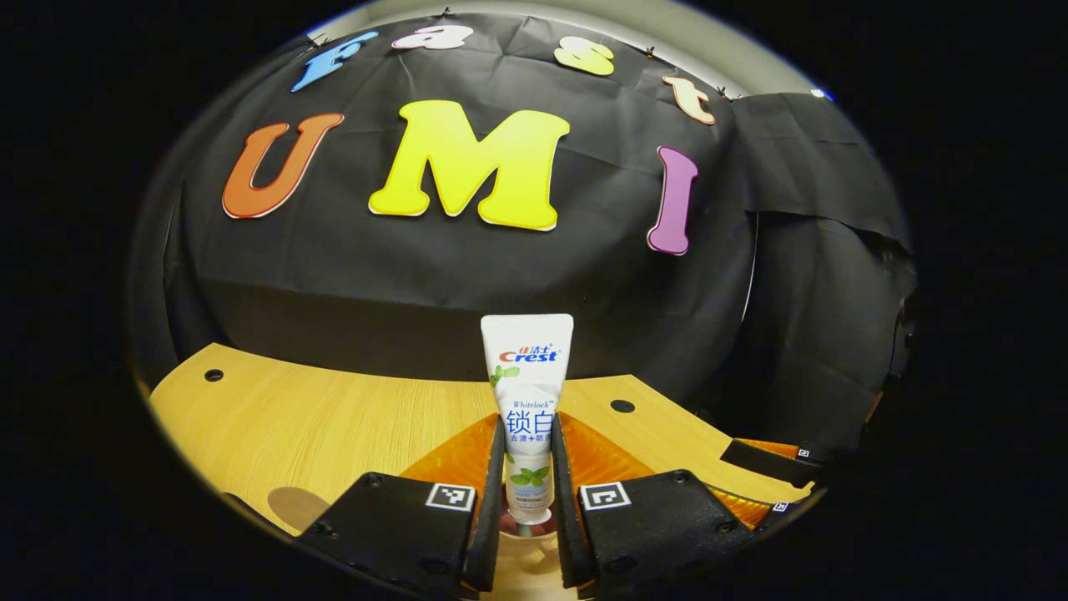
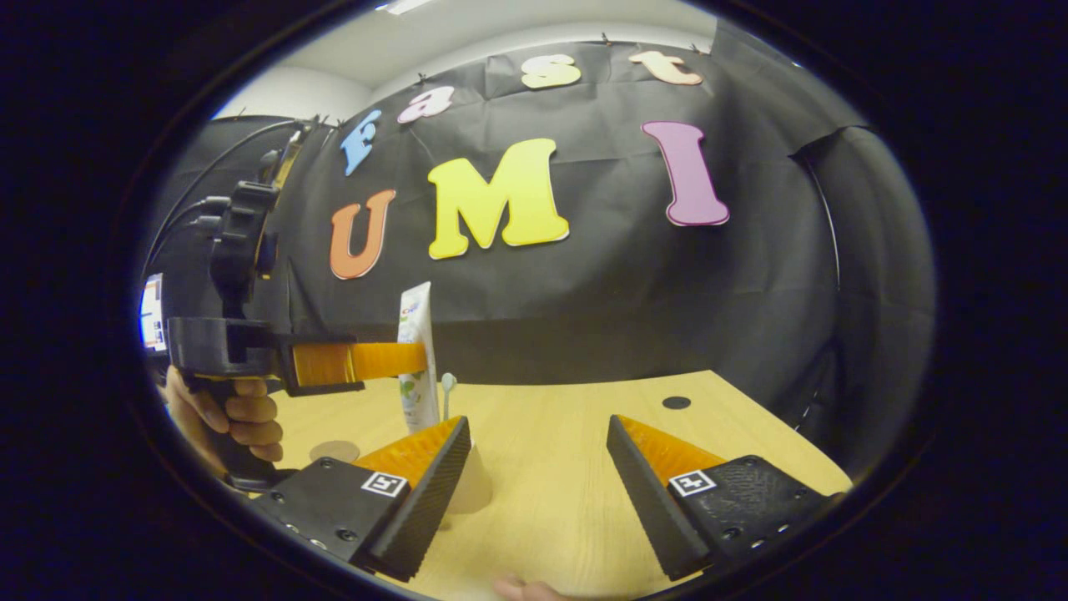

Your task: Put the toothbrush and toothpaste on the desktop into the cup, then pick up the cup and place it on the coaster on the desktop.

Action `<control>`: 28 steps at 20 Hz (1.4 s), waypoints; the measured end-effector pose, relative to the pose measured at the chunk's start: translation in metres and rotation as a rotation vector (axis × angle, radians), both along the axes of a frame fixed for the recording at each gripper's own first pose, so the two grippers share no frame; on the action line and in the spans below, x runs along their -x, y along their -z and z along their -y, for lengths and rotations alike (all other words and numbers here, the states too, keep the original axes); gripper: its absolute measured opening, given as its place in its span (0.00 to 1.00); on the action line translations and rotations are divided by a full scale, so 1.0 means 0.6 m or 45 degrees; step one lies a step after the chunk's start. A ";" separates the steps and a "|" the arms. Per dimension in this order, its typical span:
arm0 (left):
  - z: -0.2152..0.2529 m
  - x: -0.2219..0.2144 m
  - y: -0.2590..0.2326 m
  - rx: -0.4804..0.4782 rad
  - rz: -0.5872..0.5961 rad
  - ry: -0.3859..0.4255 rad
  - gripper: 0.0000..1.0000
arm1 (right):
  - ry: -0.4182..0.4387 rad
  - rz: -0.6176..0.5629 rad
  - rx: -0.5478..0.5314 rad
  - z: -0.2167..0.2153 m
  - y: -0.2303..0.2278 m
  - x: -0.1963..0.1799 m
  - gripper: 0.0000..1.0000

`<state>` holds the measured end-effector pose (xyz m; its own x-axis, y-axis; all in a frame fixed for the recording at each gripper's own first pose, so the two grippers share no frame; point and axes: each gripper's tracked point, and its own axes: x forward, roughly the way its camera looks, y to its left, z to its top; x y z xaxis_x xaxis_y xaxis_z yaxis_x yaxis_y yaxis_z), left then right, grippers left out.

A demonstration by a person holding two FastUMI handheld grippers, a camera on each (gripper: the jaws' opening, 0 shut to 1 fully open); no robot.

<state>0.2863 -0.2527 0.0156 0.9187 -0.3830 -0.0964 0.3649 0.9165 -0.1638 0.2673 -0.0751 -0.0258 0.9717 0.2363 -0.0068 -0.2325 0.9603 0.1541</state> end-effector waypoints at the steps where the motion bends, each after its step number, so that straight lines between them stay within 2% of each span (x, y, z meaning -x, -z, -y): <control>1: -0.001 -0.004 0.007 -0.002 -0.013 -0.011 0.33 | -0.018 -0.007 -0.020 -0.006 -0.002 0.003 0.94; 2: -0.004 -0.008 0.013 -0.008 -0.028 -0.019 0.33 | -0.031 -0.010 -0.022 -0.013 0.000 0.007 0.97; 6: -0.003 -0.001 0.011 0.024 -0.044 0.014 0.40 | -0.007 -0.018 -0.004 -0.016 0.000 0.014 0.97; 8: -0.003 0.007 0.002 0.033 -0.024 0.016 0.37 | -0.018 -0.031 -0.030 -0.024 -0.001 0.023 0.97; 9: -0.001 0.012 -0.001 0.030 -0.021 0.027 0.37 | -0.014 -0.040 -0.030 -0.026 0.000 0.027 0.94; 10: -0.001 0.017 -0.003 0.029 -0.018 0.037 0.37 | -0.011 -0.044 -0.025 -0.026 0.003 0.028 0.97; 13: -0.007 0.039 -0.008 0.026 -0.020 0.040 0.48 | -0.006 -0.057 -0.014 -0.033 0.000 0.040 0.97; 14: -0.017 0.044 -0.010 0.030 -0.021 0.021 0.48 | -0.004 -0.060 -0.011 -0.036 -0.001 0.043 0.94; 16: -0.031 0.063 -0.012 0.060 -0.034 0.015 0.51 | 0.000 -0.064 0.006 -0.045 -0.005 0.049 0.97; 18: -0.051 0.082 -0.017 0.067 -0.021 -0.003 0.59 | -0.012 -0.080 0.030 -0.064 -0.003 0.053 0.94; 19: -0.066 0.091 -0.020 0.065 -0.007 -0.020 0.63 | -0.018 -0.095 0.039 -0.073 -0.001 0.055 0.97; 21: -0.090 0.111 -0.025 0.061 0.024 -0.037 0.73 | -0.023 -0.111 0.033 -0.089 -0.001 0.059 0.97; 25: -0.145 0.148 -0.016 -0.024 0.060 -0.102 0.82 | -0.010 -0.192 0.006 -0.117 0.015 0.056 0.97; 28: -0.186 0.178 -0.007 -0.100 0.092 -0.138 0.87 | 0.033 -0.251 0.064 -0.122 0.034 0.040 0.97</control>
